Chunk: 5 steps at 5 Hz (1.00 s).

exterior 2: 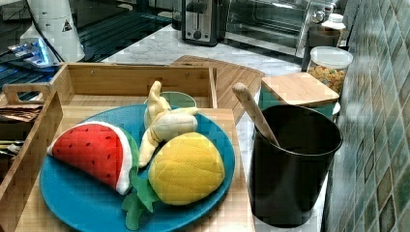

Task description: Close the drawer.

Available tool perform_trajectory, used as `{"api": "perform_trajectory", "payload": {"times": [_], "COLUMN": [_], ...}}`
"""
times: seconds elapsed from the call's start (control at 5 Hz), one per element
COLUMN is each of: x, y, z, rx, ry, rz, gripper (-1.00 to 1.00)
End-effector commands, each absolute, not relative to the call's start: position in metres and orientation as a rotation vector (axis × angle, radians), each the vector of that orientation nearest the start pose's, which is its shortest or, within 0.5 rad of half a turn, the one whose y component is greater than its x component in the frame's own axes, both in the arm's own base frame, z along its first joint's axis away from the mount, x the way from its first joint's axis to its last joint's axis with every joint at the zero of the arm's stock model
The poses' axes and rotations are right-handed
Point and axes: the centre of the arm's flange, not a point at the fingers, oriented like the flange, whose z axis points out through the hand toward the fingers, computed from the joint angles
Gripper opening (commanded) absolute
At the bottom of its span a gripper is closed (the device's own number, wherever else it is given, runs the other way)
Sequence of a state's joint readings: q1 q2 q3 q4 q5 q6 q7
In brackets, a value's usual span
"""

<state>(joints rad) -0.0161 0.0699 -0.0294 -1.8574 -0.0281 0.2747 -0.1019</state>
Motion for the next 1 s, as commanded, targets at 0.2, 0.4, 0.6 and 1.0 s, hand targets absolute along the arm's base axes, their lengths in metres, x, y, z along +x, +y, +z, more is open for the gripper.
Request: {"api": "perform_trajectory", "payload": {"times": [0.2,0.4,0.6,1.0], "x": [0.571,0.553,0.523,0.484], "y": [-0.030,-0.032,-0.024,0.035], "z": [0.471,0.458,0.444,0.422], "rx": [-2.987,-2.979,-2.961,-3.039], "ry": [1.130,0.998,0.794,0.375], "rz": [0.112,0.075,0.006,-0.049], "gripper": [-1.00,-1.00,-1.00,-1.00]}}
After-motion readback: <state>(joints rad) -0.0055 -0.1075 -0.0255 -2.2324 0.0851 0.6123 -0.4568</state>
